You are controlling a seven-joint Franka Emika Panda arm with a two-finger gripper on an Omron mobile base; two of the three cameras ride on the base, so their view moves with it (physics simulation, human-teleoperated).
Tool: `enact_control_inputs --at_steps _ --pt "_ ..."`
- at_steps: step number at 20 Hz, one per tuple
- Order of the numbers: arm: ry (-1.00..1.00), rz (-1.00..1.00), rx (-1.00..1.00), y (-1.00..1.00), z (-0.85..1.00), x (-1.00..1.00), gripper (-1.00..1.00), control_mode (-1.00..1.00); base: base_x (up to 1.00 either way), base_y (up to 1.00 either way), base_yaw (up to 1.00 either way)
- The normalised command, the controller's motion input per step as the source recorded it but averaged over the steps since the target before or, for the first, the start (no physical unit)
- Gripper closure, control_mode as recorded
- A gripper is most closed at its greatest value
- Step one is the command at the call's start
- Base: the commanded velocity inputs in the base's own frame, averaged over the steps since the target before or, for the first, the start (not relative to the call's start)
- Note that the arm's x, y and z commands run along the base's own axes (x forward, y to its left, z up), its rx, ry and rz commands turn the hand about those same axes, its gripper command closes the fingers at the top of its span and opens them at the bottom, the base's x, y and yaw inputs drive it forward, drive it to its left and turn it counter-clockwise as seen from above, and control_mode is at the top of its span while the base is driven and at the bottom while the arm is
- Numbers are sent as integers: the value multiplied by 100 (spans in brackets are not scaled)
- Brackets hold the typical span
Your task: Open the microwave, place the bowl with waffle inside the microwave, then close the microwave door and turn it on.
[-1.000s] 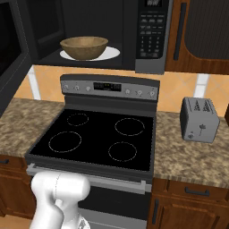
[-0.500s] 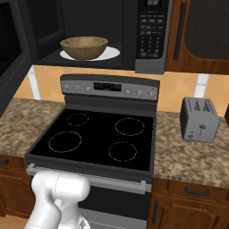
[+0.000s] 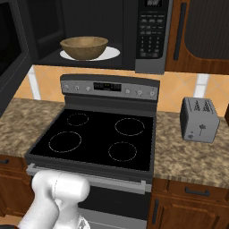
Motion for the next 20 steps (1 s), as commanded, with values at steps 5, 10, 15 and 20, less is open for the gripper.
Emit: enact_control_inputs --at_steps 5,10,15,20 --pt "0 -29 1 0 0 39 -100 -100 0 0 0" --pt "-6 -12 4 -26 0 -1 -100 -100 0 0 0" --pt "-3 -1 17 -72 0 6 -100 -100 0 0 0" --pt "0 0 15 -74 0 10 -100 -100 0 0 0"
